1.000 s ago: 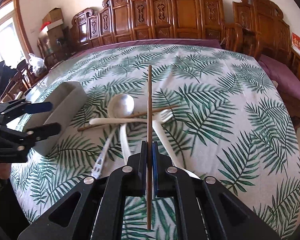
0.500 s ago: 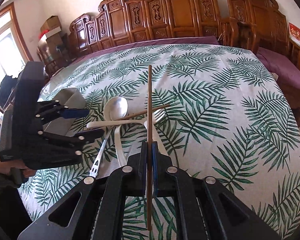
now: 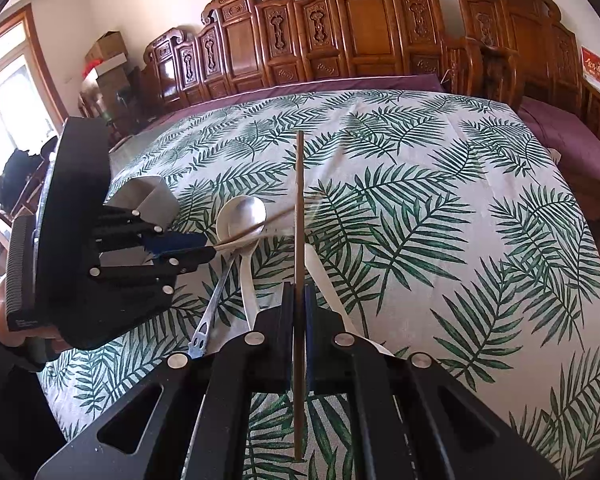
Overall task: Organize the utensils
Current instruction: 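Lower the left tool onto the pile and close on a white plastic fork, then drop the white fork in the tray with the left tool while the right tool brings a chopstick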
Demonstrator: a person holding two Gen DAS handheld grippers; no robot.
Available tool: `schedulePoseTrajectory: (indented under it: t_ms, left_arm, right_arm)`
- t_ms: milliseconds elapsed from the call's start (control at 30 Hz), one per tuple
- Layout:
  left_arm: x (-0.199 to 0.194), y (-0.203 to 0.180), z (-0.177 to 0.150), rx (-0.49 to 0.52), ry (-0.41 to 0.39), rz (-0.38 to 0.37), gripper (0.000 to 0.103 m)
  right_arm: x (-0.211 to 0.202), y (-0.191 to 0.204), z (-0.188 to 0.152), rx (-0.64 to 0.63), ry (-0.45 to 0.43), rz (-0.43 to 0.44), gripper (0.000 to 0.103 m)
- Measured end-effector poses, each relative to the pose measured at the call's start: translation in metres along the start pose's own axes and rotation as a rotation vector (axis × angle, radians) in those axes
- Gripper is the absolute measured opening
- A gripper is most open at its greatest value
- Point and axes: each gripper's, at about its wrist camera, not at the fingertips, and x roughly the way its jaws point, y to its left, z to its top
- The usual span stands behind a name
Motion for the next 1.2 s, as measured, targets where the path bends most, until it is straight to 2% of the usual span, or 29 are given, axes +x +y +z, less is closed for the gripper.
schedulePoseTrajectory:
  t_ms: [67, 267, 667, 1200]
  left_arm:
    - [-0.004, -0.002, 0.0, 0.002, -0.007, -0.007, 0.004]
    - [-0.011, 0.001, 0.0, -0.042, -0.012, -0.043, 0.004]
    - [-0.048, 0.012, -0.013, -0.165, -0.089, -0.094, 0.004]
    - [-0.097, 0.074, -0.06, -0.283, -0.149, -0.073, 0.004]
  right_arm:
    - [0.0, 0.001, 0.0, -0.001, 0.0, 0.0, 0.006]
    - [-0.001, 0.001, 0.0, -0.003, -0.002, -0.003, 0.006]
    - [-0.002, 0.01, 0.0, -0.008, -0.005, 0.0, 0.006]
    - [-0.008, 0.075, -0.001, -0.114, -0.001, 0.044, 0.006]
